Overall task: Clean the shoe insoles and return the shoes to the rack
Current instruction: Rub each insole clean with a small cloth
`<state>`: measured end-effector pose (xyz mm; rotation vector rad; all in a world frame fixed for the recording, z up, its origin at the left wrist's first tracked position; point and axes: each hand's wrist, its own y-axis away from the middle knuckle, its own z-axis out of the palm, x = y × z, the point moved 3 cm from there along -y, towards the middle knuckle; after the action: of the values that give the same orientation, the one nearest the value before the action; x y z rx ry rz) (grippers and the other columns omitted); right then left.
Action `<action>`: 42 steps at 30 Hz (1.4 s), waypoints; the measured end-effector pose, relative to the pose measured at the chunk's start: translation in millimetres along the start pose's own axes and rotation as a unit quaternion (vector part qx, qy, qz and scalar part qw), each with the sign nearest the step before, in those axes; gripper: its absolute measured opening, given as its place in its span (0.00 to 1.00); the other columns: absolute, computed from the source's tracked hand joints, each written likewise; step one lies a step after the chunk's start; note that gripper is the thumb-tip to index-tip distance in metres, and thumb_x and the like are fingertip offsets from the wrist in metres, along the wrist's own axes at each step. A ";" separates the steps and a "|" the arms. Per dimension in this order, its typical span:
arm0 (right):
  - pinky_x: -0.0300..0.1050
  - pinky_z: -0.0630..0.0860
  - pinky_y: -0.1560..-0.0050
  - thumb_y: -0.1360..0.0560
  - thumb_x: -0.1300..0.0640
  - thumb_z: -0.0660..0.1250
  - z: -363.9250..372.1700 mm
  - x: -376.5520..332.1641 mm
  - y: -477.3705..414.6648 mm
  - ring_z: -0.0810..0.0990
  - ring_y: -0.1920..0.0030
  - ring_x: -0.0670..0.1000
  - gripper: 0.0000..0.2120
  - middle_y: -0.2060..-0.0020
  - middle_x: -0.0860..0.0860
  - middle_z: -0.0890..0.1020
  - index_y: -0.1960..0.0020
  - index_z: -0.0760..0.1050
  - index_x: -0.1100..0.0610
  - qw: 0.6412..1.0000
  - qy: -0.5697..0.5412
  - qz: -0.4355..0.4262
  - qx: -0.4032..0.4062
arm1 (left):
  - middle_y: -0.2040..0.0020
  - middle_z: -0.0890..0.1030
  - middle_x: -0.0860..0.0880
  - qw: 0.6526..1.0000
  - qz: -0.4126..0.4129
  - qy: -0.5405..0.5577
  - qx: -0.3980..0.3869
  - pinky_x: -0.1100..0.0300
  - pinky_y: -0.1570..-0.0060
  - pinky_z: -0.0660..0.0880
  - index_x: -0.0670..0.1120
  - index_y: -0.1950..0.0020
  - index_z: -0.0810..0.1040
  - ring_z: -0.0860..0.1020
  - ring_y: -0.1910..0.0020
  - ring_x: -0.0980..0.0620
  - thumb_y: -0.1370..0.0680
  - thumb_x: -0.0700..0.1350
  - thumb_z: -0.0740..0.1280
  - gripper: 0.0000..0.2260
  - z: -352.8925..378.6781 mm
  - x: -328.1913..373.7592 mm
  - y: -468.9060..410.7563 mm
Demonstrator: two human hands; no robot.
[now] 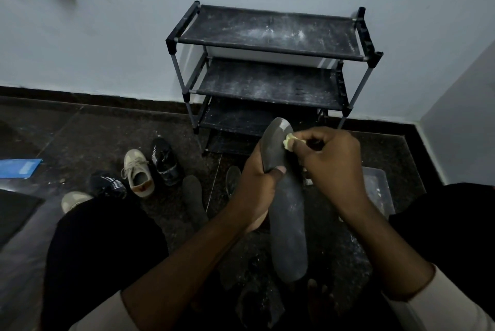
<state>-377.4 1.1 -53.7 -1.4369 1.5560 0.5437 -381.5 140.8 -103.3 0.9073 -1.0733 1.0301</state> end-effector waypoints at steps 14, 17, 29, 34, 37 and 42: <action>0.44 0.84 0.59 0.24 0.56 0.75 -9.4 -4.3 -11.8 0.84 0.63 0.41 0.03 0.60 0.42 0.86 0.51 0.86 0.53 0.999 -0.016 0.012 0.042 | 0.28 0.74 0.46 0.999 -0.010 0.012 -0.045 0.41 0.42 0.79 0.55 0.21 0.61 0.78 0.34 0.43 0.19 0.27 0.57 0.33 11.4 3.4 9.0; 0.42 0.83 0.54 0.25 0.56 0.75 -0.6 -6.3 -2.5 0.84 0.57 0.39 0.04 0.56 0.42 0.86 0.50 0.86 0.52 1.000 -0.009 -0.011 0.011 | 0.26 0.73 0.48 1.000 -0.013 -0.013 -0.025 0.38 0.30 0.70 0.57 0.21 0.62 0.73 0.28 0.46 0.20 0.28 0.58 0.33 8.1 1.0 5.6; 0.40 0.83 0.56 0.25 0.57 0.75 -0.7 -8.2 -1.5 0.84 0.59 0.39 0.03 0.56 0.42 0.86 0.52 0.86 0.53 1.000 -0.010 -0.024 -0.013 | 0.27 0.74 0.48 0.999 -0.021 -0.014 -0.020 0.38 0.30 0.69 0.57 0.21 0.63 0.73 0.28 0.47 0.21 0.30 0.59 0.33 8.1 4.4 7.2; 0.42 0.83 0.63 0.24 0.56 0.75 -10.5 -7.3 -15.3 0.83 0.66 0.41 0.03 0.61 0.42 0.86 0.51 0.86 0.53 0.999 -0.031 -0.003 0.033 | 0.34 0.79 0.49 0.998 -0.037 0.025 -0.036 0.33 0.41 0.76 0.56 0.23 0.65 0.81 0.38 0.44 0.19 0.26 0.56 0.32 12.3 4.4 12.2; 0.42 0.82 0.56 0.25 0.57 0.75 3.7 -16.0 -7.3 0.84 0.59 0.41 0.04 0.56 0.43 0.86 0.50 0.86 0.54 0.997 -0.036 -0.043 -0.047 | 0.31 0.77 0.47 0.999 -0.024 0.003 -0.024 0.37 0.34 0.73 0.54 0.23 0.65 0.77 0.33 0.46 0.21 0.26 0.57 0.32 13.0 4.6 11.6; 0.49 0.84 0.55 0.25 0.56 0.75 -4.3 -9.4 -14.3 0.85 0.58 0.42 0.04 0.57 0.43 0.87 0.50 0.86 0.54 0.999 -0.039 -0.021 -0.016 | 0.34 0.79 0.46 0.998 -0.037 0.031 -0.030 0.36 0.40 0.77 0.53 0.23 0.65 0.81 0.38 0.45 0.20 0.26 0.56 0.31 12.8 6.6 13.8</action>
<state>-366.3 -0.6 -40.0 -1.4525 1.4591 0.5948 -396.9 133.9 -92.6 0.8550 -1.0071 0.9548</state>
